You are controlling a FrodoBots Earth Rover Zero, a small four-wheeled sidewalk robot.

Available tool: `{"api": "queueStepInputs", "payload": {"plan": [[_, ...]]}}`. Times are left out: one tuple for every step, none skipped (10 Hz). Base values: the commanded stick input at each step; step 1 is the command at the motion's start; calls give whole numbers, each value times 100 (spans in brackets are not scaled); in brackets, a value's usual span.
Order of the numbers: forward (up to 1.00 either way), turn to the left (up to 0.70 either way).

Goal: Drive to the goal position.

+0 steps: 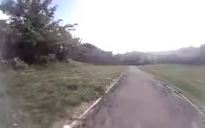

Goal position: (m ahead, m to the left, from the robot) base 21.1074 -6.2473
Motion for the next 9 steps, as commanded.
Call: {"api": "queueStepInputs", "payload": {"plan": [[70, -35], [70, -35], [70, -35], [70, -35], [70, -35], [70, -35], [70, -35], [70, -35], [70, -35]]}}
